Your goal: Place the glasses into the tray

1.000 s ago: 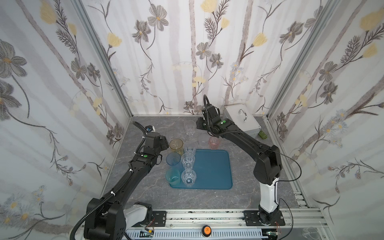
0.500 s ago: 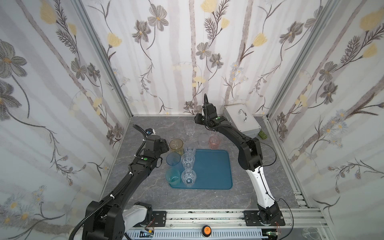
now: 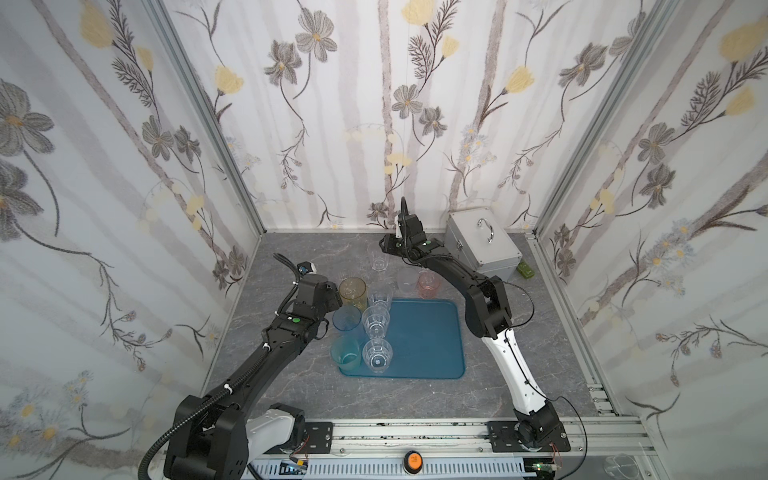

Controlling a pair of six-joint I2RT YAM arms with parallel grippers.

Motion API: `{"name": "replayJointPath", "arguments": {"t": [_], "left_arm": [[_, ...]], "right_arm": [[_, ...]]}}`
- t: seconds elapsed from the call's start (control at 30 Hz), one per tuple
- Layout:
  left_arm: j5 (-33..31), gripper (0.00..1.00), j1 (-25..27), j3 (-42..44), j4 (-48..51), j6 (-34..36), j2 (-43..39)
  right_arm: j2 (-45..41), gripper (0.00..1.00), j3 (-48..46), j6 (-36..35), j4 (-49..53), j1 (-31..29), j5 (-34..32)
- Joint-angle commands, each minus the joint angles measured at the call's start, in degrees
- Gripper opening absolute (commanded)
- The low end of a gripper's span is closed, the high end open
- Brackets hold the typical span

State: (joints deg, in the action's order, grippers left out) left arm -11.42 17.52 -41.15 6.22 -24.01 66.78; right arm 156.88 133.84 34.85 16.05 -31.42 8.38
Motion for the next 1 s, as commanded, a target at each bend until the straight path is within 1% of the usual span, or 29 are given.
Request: {"name": "replayJointPath", "arguments": {"t": [0.0,0.1,0.33,0.63,0.8,0.9,0.97], "left_arm": [[-1.5,0.69,0.03,-0.6,-1.12,-0.34,0.94],[-1.48,0.69,0.1,-0.6,-1.12,-0.22,1.76],[-2.54,0.69,0.15,-0.08,-1.41,0.72,1.95],[-3.38,0.7,0.13,0.63,-1.81,1.38,1.79],[-4.5,0.7,0.14,0.35,-1.91,2.29,1.38],[-6.07,0.7,0.02,-0.03,-2.04,2.77,0.61],[-7.31,0.7,-0.13,-1.04,-2.0,4.41,-0.01]], "right_arm": [[0.53,0.47,0.46,-1.86,1.01,0.04,-2.5],[0.55,0.44,0.46,-2.88,1.96,0.04,-3.64],[0.45,0.25,0.46,-3.74,2.29,0.13,-4.77],[0.46,0.06,0.38,-4.51,3.23,0.13,-6.07],[-1.46,0.01,-0.37,-5.38,4.15,0.12,-6.46],[-4.92,0.0,-1.51,-5.89,4.09,-0.04,-6.36],[-8.22,0.0,-3.35,-5.87,3.34,-0.13,-5.86]]}}
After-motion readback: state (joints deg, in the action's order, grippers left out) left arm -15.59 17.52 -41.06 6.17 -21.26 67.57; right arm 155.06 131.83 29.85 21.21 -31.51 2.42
